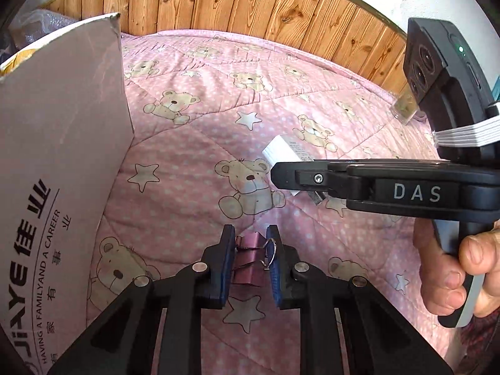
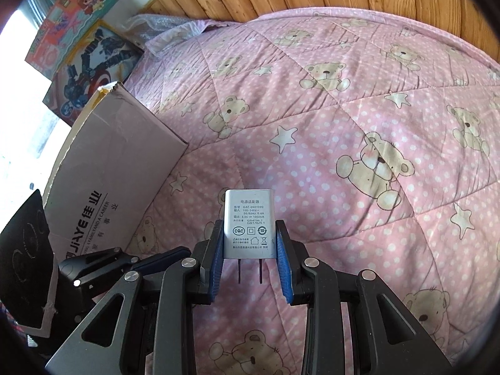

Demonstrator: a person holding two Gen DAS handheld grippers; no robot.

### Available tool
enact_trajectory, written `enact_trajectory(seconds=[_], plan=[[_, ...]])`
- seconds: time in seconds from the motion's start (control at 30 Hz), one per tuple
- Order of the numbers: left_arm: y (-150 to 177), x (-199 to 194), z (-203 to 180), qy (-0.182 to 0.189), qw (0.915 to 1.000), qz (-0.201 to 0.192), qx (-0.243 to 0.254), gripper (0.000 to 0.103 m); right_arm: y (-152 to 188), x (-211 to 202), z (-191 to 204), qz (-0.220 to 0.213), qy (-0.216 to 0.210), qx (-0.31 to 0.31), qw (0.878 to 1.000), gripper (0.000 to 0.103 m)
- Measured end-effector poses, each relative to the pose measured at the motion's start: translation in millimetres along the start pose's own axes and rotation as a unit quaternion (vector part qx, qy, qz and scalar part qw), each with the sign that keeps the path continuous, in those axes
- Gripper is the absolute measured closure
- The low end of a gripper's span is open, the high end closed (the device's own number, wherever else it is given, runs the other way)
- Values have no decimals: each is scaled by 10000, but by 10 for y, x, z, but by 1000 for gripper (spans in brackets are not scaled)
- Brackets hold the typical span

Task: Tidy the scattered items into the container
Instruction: 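Carry the charger and binder clip with both tools over the white box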

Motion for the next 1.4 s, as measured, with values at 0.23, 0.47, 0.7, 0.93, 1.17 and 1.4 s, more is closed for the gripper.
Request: enact_trajectory(seconds=[0.23, 0.47, 0.7, 0.93, 1.17, 1.4], plan=[[-97, -104, -62, 62, 9999, -78, -10, 82, 119, -116, 29, -48, 101, 105, 9999, 71], [-82, -320, -79, 129, 9997, -191, -23, 82, 305, -255, 78, -127, 178, 254, 9994, 71], [43, -561, -127, 241, 9994, -264, -10, 82, 558, -397, 164, -201, 270, 396, 9986, 72], [189, -866, -204, 339, 9986, -393, 57, 82, 860, -544, 285, -275, 369, 517, 9976, 72], [319, -1187, -256, 473, 9973, -539, 123, 82, 1135, -681, 460, -326, 464, 553, 9969, 72], [406, -1500, -279, 618, 9953, -740, 122, 82, 1351, -838, 677, -416, 505, 526, 9965, 72]])
Point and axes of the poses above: each gripper's, at about its wrist camera, not at the fingertips, and x roughly the way its jaws point, z to its left, y to its underside, the point moved 4 cm from there along x, roughly the way its jaws point, and after that the axes turned 14 degrees about x, right-handed, at the moved point
